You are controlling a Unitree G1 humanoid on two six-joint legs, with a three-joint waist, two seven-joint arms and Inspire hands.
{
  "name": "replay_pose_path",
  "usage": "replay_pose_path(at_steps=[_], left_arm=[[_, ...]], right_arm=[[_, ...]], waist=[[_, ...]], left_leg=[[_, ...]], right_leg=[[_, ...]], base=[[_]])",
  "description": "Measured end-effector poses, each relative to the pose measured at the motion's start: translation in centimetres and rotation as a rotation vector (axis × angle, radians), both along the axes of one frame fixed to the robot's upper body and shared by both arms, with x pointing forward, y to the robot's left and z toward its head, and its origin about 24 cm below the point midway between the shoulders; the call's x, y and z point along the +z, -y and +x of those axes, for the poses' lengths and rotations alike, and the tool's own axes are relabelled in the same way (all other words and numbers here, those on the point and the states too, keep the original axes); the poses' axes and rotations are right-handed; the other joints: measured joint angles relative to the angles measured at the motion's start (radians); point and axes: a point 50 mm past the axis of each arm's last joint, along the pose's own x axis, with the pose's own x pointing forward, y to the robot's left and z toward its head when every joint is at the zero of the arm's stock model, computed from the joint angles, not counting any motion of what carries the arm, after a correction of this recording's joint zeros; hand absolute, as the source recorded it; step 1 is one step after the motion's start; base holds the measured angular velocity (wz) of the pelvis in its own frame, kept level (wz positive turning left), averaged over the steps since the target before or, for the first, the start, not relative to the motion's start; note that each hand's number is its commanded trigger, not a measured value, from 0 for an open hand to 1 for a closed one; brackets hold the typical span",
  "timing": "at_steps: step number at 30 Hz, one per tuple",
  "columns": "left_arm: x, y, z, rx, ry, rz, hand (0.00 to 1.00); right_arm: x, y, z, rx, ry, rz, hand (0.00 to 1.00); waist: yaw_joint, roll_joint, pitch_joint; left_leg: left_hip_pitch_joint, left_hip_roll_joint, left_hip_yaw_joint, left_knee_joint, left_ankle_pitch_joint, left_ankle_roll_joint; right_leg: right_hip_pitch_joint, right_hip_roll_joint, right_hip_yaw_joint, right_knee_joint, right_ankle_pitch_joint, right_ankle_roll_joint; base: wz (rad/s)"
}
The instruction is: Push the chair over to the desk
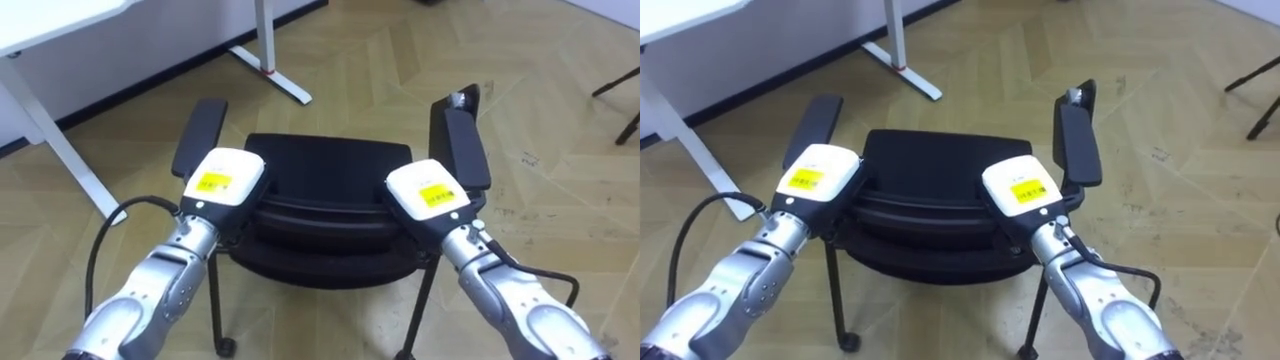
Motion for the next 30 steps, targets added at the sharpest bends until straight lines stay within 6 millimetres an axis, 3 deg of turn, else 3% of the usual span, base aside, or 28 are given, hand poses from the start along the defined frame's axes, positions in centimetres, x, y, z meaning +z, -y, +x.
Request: replay_pose_path(at_steps=[2,6,7,8,9,10,11,12,13,15,16,17,18,19,21,22,23,24,25,26,27,28,29,30], left_arm=[[-0.3,-0.2,0.1,-0.001,-0.01,0.008,1.0],[-0.8,-0.5,0.3,-0.017,-0.032,0.013,1.0],[-0.9,-0.6,0.4,-0.016,-0.029,0.006,1.0],[-0.8,-0.6,0.5,-0.017,-0.021,0.005,1.0],[-0.9,-0.6,0.5,-0.012,-0.016,0.0,1.0],[-1.1,-0.6,0.4,-0.007,-0.017,-0.005,1.0],[-1.1,-0.6,0.3,-0.005,-0.018,-0.006,1.0],[-1.2,-0.4,0.3,-0.005,-0.016,-0.018,1.0],[-1.4,-0.1,0.4,-0.005,-0.012,-0.031,1.0],[-1.5,0.0,0.1,-0.009,-0.01,-0.042,1.0],[-1.7,0.0,-0.1,-0.009,-0.01,-0.048,1.0],[-1.7,0.1,-0.2,-0.011,-0.01,-0.049,1.0],[-1.8,0.0,-0.4,-0.013,-0.019,-0.05,1.0],[-1.6,-0.1,-0.6,-0.016,-0.012,-0.048,1.0],[-1.0,0.0,-0.6,-0.029,0.013,-0.05,1.0],[-0.8,0.0,-0.5,-0.032,0.021,-0.053,1.0],[-0.8,0.0,-0.5,-0.031,0.022,-0.054,1.0],[-0.7,0.0,-0.3,-0.028,0.024,-0.054,1.0],[-0.4,0.0,0.1,-0.028,0.034,-0.058,1.0],[-0.4,0.1,0.3,-0.025,0.035,-0.061,1.0],[-0.5,0.2,0.7,-0.02,0.03,-0.063,1.0],[-0.6,0.3,0.8,-0.019,0.022,-0.059,1.0],[-0.7,0.2,0.8,-0.019,0.016,-0.057,1.0],[-1.0,0.1,0.7,-0.021,0.006,-0.053,1.0]], right_arm=[[-0.6,-0.2,-0.2,-0.005,-0.005,0.008,1.0],[-1.0,-0.3,-0.3,0.005,-0.014,0.018,1.0],[-1.0,-0.3,-0.2,0.014,-0.01,0.019,1.0],[-1.0,-0.3,-0.3,0.018,-0.008,0.02,1.0],[-1.0,-0.2,-0.3,0.019,0.0,0.023,1.0],[-1.1,-0.3,-0.4,0.02,0.0,0.025,1.0],[-1.1,-0.3,-0.5,0.022,-0.001,0.026,1.0],[-1.0,0.0,-0.5,0.026,0.01,0.021,1.0],[-0.9,0.4,-0.5,0.032,0.021,0.013,1.0],[-0.9,0.7,-0.6,0.039,0.027,0.005,1.0],[-1.0,0.8,-0.7,0.041,0.024,0.004,1.0],[-1.0,0.8,-0.8,0.04,0.024,0.005,1.0],[-1.3,0.8,-1.2,0.038,0.017,0.009,1.0],[-1.2,0.7,-1.4,0.042,0.022,0.014,1.0],[-0.9,0.9,-1.5,0.046,0.05,0.019,1.0],[-0.7,1.0,-1.4,0.047,0.066,0.019,1.0],[-0.7,1.1,-1.4,0.045,0.071,0.02,1.0],[-0.5,1.0,-1.1,0.045,0.083,0.019,1.0],[-0.2,1.0,-0.7,0.046,0.094,0.01,1.0],[-0.1,1.1,-0.5,0.045,0.099,0.005,1.0],[-0.1,1.0,-0.1,0.038,0.101,0.002,1.0],[-0.4,0.9,-0.1,0.029,0.088,0.004,1.0],[-0.6,0.9,-0.2,0.027,0.079,0.005,1.0],[-1.1,0.8,-0.5,0.022,0.061,0.013,1.0]], waist=[[0.0,-0.015,0.0008],[0.013,-0.03,0.0064],[0.013,-0.023,0.0122],[0.011,-0.02,0.0127],[0.01,-0.006,0.0195],[0.024,-0.012,0.0226],[0.023,-0.016,0.0225],[0.01,-0.016,0.0234],[0.014,-0.009,0.0232],[0.034,0.001,0.0209],[0.042,0.01,0.012],[0.045,0.012,0.0119],[0.056,0.014,0.0048],[0.053,0.003,-0.0019],[0.051,-0.014,-0.0041],[0.053,-0.028,-0.0053],[0.055,-0.028,-0.0067],[0.058,-0.04,-0.0109],[0.06,-0.048,-0.0101],[0.06,-0.042,-0.0066],[0.062,-0.03,0.0031],[0.057,-0.03,0.0068],[0.052,-0.022,0.0112],[0.05,-0.018,0.0122]], left_leg=[[-0.014,0.006,0.0,0.057,-0.001,-0.001],[-0.127,0.037,0.005,0.3,-0.004,-0.007],[-0.173,0.059,0.006,0.398,-0.004,-0.008],[-0.2,0.072,0.006,0.451,-0.001,-0.011],[-0.259,0.106,0.007,0.57,0.018,-0.023],[-0.308,0.124,0.006,0.654,0.059,-0.015],[-0.327,0.121,-0.001,0.674,0.054,-0.01],[-0.375,0.098,-0.001,0.649,0.02,-0.004],[-0.424,0.077,0.017,0.587,0.009,0.001],[-0.466,0.054,0.053,0.419,0.024,-0.007],[-0.476,0.039,0.07,0.285,0.051,0.003],[-0.477,0.032,0.076,0.238,0.078,0.016],[-0.469,0.024,0.081,0.195,0.138,0.037],[-0.456,0.017,0.103,0.176,0.184,0.056],[-0.451,-0.011,0.124,0.171,0.2,0.078],[-0.448,-0.035,0.134,0.182,0.196,0.089],[-0.444,-0.045,0.142,0.19,0.191,0.097],[-0.439,-0.073,0.146,0.206,0.175,0.12],[-0.436,-0.099,0.131,0.225,0.153,0.133],[-0.434,-0.11,0.12,0.236,0.139,0.138],[-0.421,-0.118,0.102,0.252,0.123,0.149],[-0.397,-0.128,0.088,0.256,0.104,0.154],[-0.383,-0.131,0.079,0.26,0.093,0.155],[-0.356,-0.131,0.06,0.261,0.074,0.158]], right_leg=[[0.015,0.0,-0.002,0.0,-0.005,-0.006],[0.04,0.009,-0.031,0.001,-0.022,-0.031],[0.054,0.021,-0.038,0.001,-0.034,-0.042],[0.058,0.027,-0.051,0.001,-0.045,-0.046],[0.069,0.042,-0.062,0.004,-0.062,-0.057],[0.069,0.045,-0.058,0.029,-0.083,-0.07],[0.066,0.041,-0.058,0.04,-0.095,-0.075],[0.062,0.038,-0.065,0.054,-0.112,-0.078],[0.048,0.032,-0.067,0.079,-0.13,-0.08],[0.038,0.025,-0.067,0.108,-0.152,-0.082],[0.043,0.028,-0.065,0.117,-0.17,-0.079],[0.051,0.028,-0.062,0.122,-0.178,-0.075],[0.064,0.024,-0.049,0.122,-0.193,-0.065],[0.071,0.012,-0.048,0.123,-0.207,-0.053],[0.072,-0.021,-0.049,0.139,-0.23,-0.033],[0.072,-0.049,-0.047,0.156,-0.246,-0.016],[0.072,-0.061,-0.041,0.165,-0.254,-0.008],[0.07,-0.091,-0.045,0.2,-0.274,0.011],[0.047,-0.126,-0.068,0.288,-0.288,0.024],[0.023,-0.14,-0.074,0.362,-0.284,0.023],[-0.04,-0.177,-0.081,0.546,-0.238,0.016],[-0.099,-0.211,-0.08,0.69,-0.147,0.002],[-0.123,-0.221,-0.077,0.747,-0.092,-0.005],[-0.157,-0.224,-0.055,0.832,0.028,-0.017]], base=[[0.02],[0.18],[0.25],[0.31],[0.26],[0.24],[0.33],[0.34],[0.14],[-0.31],[-0.26],[-0.29],[-0.19],[-0.08],[0.06],[-0.1],[-0.2],[-0.2],[-0.18],[-0.16],[-0.07],[0.06],[0.22],[0.2]])
